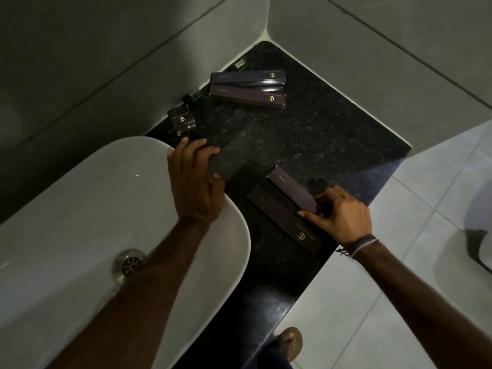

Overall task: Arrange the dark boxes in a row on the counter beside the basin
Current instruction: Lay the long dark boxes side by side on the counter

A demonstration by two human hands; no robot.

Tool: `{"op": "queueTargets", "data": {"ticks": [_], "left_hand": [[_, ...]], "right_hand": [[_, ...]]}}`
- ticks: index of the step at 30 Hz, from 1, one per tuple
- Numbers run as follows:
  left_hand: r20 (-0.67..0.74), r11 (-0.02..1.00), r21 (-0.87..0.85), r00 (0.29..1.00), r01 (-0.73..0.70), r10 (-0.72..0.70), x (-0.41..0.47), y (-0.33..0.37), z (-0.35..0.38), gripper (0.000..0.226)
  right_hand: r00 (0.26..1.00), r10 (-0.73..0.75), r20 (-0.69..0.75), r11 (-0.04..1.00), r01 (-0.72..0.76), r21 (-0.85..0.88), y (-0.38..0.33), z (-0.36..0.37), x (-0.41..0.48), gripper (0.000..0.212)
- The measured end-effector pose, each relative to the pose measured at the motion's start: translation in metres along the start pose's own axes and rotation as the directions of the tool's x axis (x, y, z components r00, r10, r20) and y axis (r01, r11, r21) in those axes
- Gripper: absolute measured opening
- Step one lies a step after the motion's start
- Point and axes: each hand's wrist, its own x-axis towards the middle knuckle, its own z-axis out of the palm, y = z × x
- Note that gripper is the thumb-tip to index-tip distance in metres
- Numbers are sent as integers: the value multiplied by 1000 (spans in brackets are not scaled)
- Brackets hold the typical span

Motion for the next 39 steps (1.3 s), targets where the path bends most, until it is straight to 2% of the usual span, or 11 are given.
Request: {"op": "queueTargets", "data": {"ticks": [2, 5, 8, 10, 14, 18, 20, 24, 29, 33, 39], "left_hand": [[5, 1000, 1, 1000, 1, -1, 0, 0, 0, 51], [12, 1000, -12, 1000, 12, -12, 1, 0, 0, 51], [15, 999, -33, 1000, 23, -22, 0, -1, 2, 49], [17, 998, -41, 999, 36, -36, 0, -2, 3, 49], [5, 998, -49, 999, 45, -45, -1, -3, 5, 48], [7, 997, -50, 999, 54, -54, 0, -6, 7, 48], [13, 997, -50, 999, 51, -51, 0, -6, 7, 48], [15, 996, -66, 998, 57, -56, 0, -5, 7, 47], [26, 997, -47, 998, 65, -64, 1, -2, 4, 45], [29, 997, -49, 998, 65, -64, 1, -1, 3, 47], [45, 997, -35, 997, 68, -66, 2, 0, 2, 47]], "right_hand": [[1000, 8, 11, 1000, -8, 0, 1, -2, 1, 61], [993, 68, -94, 994, -60, 90, 2, -12, 8, 63], [976, 74, -206, 988, -43, 149, -7, -20, 39, 54], [970, 13, -241, 995, 11, 100, -20, -21, 77, 47], [969, -112, -220, 993, 116, 7, -57, -23, 170, 49], [987, -125, -100, 990, 117, -82, -78, -27, 239, 59], [990, -126, -66, 987, 119, -107, -75, -27, 247, 55], [991, -94, -98, 995, 90, -51, -46, -26, 210, 41], [993, 3, -120, 999, 2, 41, 24, -23, 98, 40], [991, 103, -89, 994, -101, 30, 58, -15, 27, 37], [986, 109, -126, 994, -110, 2, 65, -11, 11, 38]]}}
